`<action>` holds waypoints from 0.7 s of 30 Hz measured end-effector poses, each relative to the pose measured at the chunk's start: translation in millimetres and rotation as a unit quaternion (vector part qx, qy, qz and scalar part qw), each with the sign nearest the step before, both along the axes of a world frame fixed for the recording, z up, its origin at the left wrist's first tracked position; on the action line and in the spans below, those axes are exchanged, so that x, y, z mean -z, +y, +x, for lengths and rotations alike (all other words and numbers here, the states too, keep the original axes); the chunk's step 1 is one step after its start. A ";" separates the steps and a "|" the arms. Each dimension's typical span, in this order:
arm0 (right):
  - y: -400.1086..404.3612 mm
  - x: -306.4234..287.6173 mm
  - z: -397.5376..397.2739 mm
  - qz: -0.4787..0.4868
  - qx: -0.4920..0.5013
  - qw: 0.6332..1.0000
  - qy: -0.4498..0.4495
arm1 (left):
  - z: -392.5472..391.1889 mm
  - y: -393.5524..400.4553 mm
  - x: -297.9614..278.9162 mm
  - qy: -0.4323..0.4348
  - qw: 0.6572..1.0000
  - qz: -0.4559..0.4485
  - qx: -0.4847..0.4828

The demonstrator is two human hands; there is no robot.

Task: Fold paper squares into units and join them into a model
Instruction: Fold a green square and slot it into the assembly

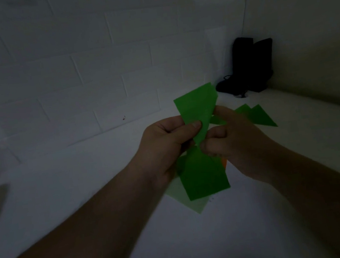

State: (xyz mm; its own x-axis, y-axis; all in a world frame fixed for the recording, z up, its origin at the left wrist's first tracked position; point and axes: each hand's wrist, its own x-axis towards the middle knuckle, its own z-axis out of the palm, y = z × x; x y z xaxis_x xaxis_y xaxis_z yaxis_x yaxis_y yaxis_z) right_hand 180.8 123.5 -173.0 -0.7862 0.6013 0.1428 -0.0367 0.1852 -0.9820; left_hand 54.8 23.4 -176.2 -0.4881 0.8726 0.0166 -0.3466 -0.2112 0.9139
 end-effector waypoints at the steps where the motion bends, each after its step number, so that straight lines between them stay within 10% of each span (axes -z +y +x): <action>1: 0.0 -0.3 0.4 -0.005 0.000 1.000 -0.003 | -0.3 0.6 0.3 -0.002 1.000 0.001 -0.005; 21: 0.5 2.7 0.7 0.006 0.001 1.000 0.001 | -3.0 2.8 2.8 0.008 1.000 0.005 -0.005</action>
State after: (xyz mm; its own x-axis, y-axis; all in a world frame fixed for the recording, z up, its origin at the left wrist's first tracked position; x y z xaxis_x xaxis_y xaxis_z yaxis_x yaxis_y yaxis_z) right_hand 181.5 124.1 -175.7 -0.7842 0.6015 0.1522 -0.0387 0.1975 -0.9795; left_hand 51.8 26.2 -179.0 -0.4956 0.8679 0.0327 -0.3298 -0.2229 0.9173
